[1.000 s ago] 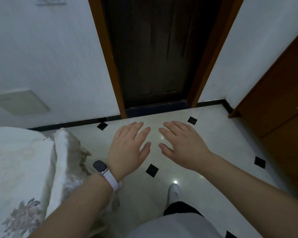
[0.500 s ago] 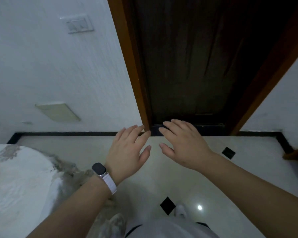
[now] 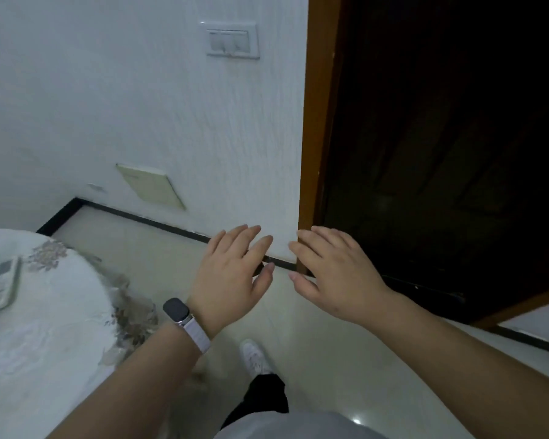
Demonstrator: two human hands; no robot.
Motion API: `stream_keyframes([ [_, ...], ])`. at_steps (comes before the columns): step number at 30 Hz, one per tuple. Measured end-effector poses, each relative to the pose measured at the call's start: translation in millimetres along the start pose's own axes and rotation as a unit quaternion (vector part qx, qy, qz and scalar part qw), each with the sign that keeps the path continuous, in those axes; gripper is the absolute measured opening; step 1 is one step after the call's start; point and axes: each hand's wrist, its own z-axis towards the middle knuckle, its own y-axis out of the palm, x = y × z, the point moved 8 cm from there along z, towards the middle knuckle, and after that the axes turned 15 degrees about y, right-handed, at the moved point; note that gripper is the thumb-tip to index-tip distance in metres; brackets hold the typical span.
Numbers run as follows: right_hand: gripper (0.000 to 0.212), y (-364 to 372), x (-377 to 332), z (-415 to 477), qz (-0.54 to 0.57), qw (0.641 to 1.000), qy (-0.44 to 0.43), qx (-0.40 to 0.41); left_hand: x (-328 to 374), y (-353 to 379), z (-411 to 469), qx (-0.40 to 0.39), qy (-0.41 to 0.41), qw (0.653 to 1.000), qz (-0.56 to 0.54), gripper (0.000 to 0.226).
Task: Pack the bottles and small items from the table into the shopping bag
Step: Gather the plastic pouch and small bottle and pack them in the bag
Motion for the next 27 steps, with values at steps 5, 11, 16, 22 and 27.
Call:
stream_keyframes([
  [5,0.052,18,-20,97,-0.039,0.999,-0.025,-0.001,-94,33,17,0.037,-0.036,0.999,-0.009,0.037],
  [11,0.053,32,-74,220,-0.054,0.996,-0.075,0.002,-214,47,28,0.041,-0.073,0.996,-0.011,0.038],
  [16,0.051,44,-124,297,-0.027,0.991,-0.129,0.031,-293,43,21,0.034,-0.12,0.992,0.011,0.038],
  [22,0.052,64,-165,383,0.029,0.982,-0.179,0.042,-383,38,-10,0.026,-0.216,0.974,0.067,0.037],
  [27,0.051,97,-213,461,0.045,0.957,-0.286,0.035,-448,44,-24,-0.027,-0.288,0.95,0.116,0.041],
])
